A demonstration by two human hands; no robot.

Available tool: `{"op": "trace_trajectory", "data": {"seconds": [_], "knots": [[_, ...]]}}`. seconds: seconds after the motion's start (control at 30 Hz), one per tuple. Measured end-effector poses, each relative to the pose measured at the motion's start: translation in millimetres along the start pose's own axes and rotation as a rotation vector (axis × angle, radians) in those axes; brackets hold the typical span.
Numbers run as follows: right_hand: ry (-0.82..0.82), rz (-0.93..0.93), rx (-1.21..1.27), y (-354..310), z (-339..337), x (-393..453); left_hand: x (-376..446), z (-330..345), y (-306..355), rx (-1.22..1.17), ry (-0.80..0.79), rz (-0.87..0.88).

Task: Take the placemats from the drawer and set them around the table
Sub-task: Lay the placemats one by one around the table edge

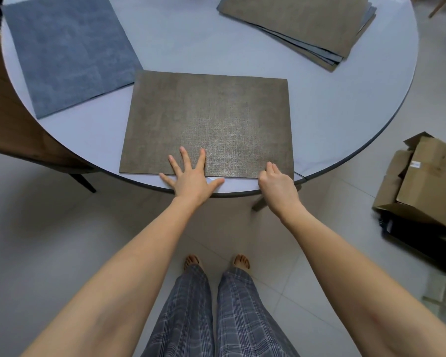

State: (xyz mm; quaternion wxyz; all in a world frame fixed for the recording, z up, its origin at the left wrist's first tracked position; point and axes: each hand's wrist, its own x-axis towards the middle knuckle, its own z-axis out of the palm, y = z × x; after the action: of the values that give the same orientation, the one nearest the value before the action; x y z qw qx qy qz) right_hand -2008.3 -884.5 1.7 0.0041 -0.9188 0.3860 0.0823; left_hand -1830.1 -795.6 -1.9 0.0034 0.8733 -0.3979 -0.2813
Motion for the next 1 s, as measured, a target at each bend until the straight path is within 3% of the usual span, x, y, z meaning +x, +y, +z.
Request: {"op": "trace_trajectory", "data": {"seconds": [0.13,0.3,0.43,0.57,0.7,0.87,1.0], "knots": [[-0.057,0.018,0.076,-2,-2,-2,-1,-2,-1,0.021,0.025,-0.007],[0.05,0.135,0.288,-11,-11,19,8,-22,-14,0.182,0.199,0.065],[0.06,-0.011,0.42,-46,-9,72,20,-23,-21,0.292,0.229,0.119],[0.008,-0.096,0.274,-45,21,93,27,-21,-20,0.189,0.246,0.135],[0.024,0.117,0.212,4,33,62,34,-32,-21,-0.008,0.156,0.127],[-0.086,0.344,0.224,43,33,25,49,-62,-14,0.194,0.07,0.094],[-0.106,0.444,0.304,40,13,37,61,-88,-5,0.182,0.051,0.079]]}}
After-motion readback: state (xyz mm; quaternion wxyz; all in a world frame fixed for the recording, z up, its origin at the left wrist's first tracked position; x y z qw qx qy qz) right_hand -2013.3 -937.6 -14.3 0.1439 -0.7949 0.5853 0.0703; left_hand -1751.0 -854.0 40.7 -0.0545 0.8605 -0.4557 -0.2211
